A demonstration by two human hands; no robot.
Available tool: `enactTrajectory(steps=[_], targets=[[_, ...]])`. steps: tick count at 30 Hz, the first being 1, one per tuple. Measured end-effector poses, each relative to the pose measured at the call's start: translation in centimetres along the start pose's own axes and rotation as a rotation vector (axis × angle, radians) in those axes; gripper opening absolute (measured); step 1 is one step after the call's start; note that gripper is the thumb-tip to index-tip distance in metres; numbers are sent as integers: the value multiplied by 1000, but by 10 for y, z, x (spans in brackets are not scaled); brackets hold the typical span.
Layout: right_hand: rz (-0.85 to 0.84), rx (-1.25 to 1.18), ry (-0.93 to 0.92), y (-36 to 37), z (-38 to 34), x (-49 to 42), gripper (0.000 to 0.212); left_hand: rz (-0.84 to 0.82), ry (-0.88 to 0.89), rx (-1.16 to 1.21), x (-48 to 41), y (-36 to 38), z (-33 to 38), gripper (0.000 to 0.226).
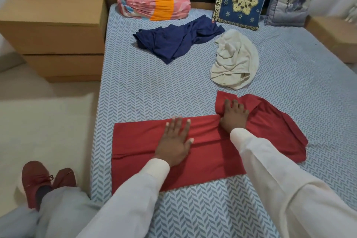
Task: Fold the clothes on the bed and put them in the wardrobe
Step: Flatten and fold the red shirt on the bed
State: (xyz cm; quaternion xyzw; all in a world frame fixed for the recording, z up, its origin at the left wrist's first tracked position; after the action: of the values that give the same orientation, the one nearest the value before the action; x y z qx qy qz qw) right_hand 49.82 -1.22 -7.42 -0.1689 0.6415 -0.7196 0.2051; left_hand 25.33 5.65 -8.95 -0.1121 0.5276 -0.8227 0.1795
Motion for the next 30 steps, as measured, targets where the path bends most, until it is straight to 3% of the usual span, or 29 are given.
enactTrajectory(steps=[3, 5, 8, 12, 19, 21, 23, 27, 30], targets=[[-104, -87, 154, 9, 13, -15, 79, -123, -15, 28, -10, 25, 13, 75], [-95, -164, 197, 10, 19, -18, 80, -156, 1, -85, -8, 39, 9, 81], [21, -443, 292, -2, 41, -23, 66, -174, 23, -157, -6, 47, 6, 88], [209, -1037, 606, -18, 106, -18, 51, -167, 18, -140, -8, 48, 8, 86], [587, -1449, 998, 15, 209, 55, 62, -236, -3, -175, -7, 47, 8, 98], [617, -1539, 1104, 30, 229, 78, 65, -272, -9, -166, -8, 47, 10, 102], [532, -1545, 1198, 40, 238, 98, 70, -329, -22, -158, -9, 46, 10, 99], [470, -1133, 1264, 37, 265, 109, 70, -404, -35, -190, -17, 28, 11, 89], [422, -867, 1102, 9, 262, 84, 55, -392, -74, -166, -25, 10, 12, 106]])
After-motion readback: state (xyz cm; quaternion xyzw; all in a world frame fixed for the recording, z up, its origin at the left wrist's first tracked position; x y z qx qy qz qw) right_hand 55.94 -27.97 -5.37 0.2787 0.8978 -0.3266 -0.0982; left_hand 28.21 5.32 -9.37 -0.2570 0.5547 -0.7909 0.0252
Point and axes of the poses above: each hand's wrist, its own x-axis away from the middle knuckle, its own y-axis out of the palm, z = x × y, the point moved 7 cm from there along -x, towards the middle knuckle, and after that the axes turned 7 degrees about y, right-handed, at the moved point
